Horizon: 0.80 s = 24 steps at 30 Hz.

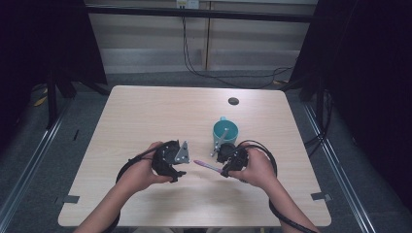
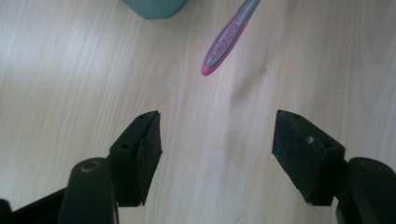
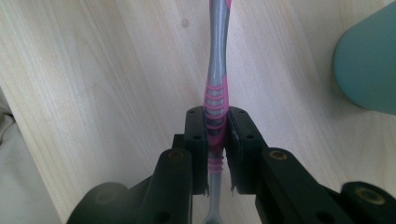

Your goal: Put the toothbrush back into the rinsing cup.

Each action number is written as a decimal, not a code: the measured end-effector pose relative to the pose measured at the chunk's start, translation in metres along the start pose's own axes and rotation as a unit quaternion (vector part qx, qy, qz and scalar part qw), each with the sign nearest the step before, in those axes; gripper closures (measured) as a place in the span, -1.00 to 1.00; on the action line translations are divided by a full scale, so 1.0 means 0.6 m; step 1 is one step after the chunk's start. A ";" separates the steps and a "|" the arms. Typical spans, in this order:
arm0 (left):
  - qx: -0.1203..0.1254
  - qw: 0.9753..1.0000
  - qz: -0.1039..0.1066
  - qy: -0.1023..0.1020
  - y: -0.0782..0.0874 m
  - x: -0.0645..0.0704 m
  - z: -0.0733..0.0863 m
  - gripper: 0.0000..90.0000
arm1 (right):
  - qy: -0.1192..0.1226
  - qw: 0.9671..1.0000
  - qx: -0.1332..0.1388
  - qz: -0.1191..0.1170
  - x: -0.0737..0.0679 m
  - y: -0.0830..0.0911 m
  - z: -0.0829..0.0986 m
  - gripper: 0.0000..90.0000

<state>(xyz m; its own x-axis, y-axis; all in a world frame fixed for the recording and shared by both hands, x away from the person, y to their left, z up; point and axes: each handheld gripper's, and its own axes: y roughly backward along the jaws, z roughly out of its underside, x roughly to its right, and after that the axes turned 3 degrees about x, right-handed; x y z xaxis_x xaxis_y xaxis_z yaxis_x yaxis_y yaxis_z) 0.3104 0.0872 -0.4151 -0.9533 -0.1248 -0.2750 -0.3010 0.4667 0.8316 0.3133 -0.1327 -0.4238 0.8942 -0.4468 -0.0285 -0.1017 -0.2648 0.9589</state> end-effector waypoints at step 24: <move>0.003 0.999 0.007 -0.048 -0.021 0.002 -0.020 -0.12 | 0.004 1.000 0.006 -0.013 -0.004 0.008 -0.011 0.78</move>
<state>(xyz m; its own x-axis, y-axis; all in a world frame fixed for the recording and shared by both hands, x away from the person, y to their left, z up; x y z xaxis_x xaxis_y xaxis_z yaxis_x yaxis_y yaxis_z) 0.3129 0.0707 -0.4200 -0.9508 -0.0329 -0.3081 -0.2864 0.4726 0.8334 0.3136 -0.1270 -0.4174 0.8996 -0.4337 -0.0511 -0.0840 -0.2866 0.9544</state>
